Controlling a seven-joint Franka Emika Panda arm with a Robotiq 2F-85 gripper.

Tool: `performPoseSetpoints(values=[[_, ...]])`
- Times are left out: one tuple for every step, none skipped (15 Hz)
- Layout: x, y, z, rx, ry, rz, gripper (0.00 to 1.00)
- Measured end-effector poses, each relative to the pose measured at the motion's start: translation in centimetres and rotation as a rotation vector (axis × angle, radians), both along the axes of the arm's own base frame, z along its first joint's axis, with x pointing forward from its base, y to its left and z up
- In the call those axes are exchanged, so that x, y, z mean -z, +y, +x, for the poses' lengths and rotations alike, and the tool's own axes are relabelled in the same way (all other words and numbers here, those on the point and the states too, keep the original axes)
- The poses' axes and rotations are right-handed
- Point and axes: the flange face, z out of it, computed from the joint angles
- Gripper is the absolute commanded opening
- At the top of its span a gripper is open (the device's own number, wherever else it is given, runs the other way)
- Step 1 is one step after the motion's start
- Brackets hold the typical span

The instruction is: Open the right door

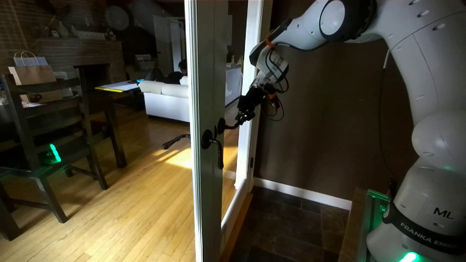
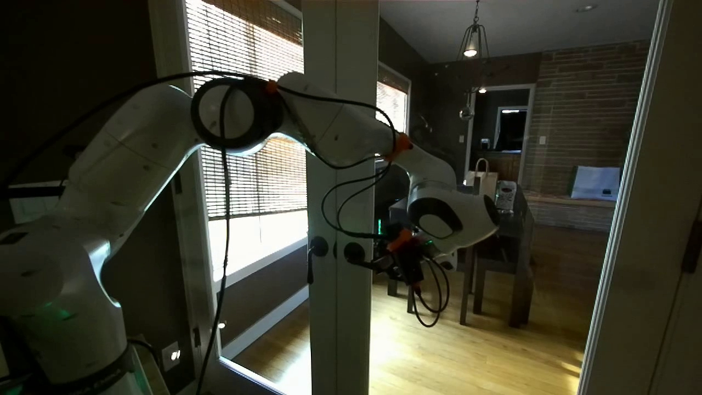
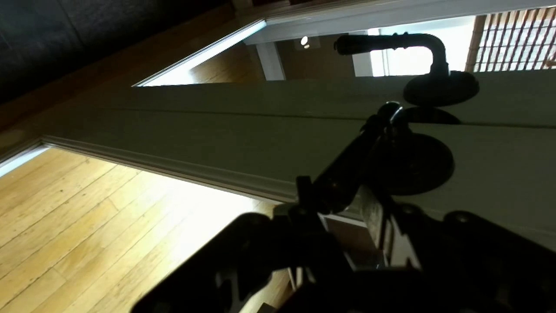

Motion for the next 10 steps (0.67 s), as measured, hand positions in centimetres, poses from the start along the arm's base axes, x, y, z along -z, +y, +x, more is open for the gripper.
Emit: performPoseSetpoints(values=[[0.2, -0.1, 0.1, 0.002, 0.01, 0.006, 0.15], [0.4, -0.2, 0.1, 0.004, 0.02, 0.012, 0.15], [0.7, -0.2, 0.1, 0.007, 0.029, 0.02, 0.14], [1.0, -0.3, 0.2, 0.011, 0.038, 0.03, 0.13], [1.4, -0.4, 0.2, 0.015, 0.045, 0.043, 0.12], [1.8, -0.5, 0.2, 0.021, 0.053, 0.059, 0.09], [2.3, -0.6, 0.1, 0.027, 0.06, 0.076, 0.08], [2.9, -0.8, 0.1, 0.034, 0.068, 0.096, 0.08], [3.4, -0.8, 0.1, 0.04, 0.075, 0.115, 0.08], [4.0, -1.0, 0.0, 0.047, 0.082, 0.136, 0.08]])
